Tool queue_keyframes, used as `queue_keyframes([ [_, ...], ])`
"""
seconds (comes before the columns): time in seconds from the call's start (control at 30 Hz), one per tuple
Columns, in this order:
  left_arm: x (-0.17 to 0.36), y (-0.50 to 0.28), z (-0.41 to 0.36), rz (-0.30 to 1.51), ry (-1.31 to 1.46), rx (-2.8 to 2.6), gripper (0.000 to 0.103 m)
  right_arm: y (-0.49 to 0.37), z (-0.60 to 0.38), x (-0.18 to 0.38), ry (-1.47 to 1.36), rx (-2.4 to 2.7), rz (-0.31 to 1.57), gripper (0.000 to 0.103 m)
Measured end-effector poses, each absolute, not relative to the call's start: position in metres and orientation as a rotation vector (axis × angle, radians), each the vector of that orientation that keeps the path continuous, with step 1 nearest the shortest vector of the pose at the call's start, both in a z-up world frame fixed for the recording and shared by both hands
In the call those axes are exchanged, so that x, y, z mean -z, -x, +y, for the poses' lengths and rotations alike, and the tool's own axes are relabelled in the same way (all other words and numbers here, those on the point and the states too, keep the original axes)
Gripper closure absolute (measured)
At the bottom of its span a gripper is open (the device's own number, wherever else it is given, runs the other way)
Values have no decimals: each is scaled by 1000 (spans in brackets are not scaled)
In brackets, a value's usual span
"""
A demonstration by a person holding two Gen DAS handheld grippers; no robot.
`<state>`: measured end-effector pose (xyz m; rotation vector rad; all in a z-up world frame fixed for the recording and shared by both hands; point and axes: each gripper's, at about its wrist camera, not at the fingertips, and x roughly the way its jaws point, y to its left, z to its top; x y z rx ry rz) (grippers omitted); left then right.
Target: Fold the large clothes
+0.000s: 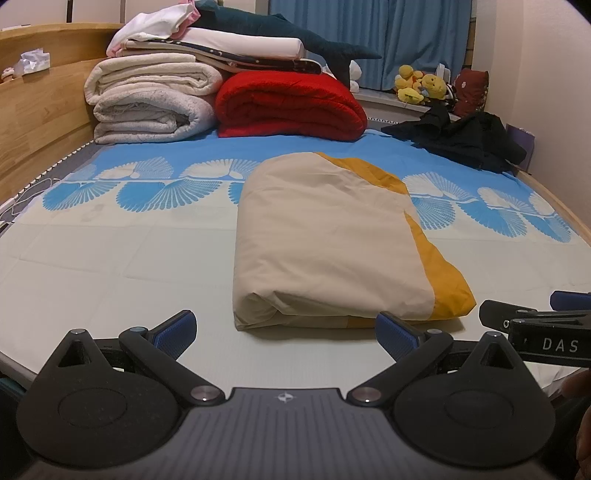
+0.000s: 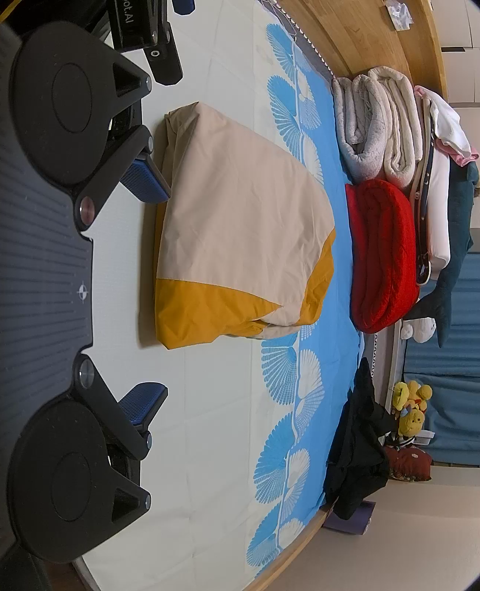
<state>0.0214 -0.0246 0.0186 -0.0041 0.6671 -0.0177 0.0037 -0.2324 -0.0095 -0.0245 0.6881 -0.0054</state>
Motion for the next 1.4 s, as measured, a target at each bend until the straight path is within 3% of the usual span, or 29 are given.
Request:
queue_keyframes([
  [1.4,-20,-21,-27,660,-4,41,0,-4,-230,10,26,6,689,1],
])
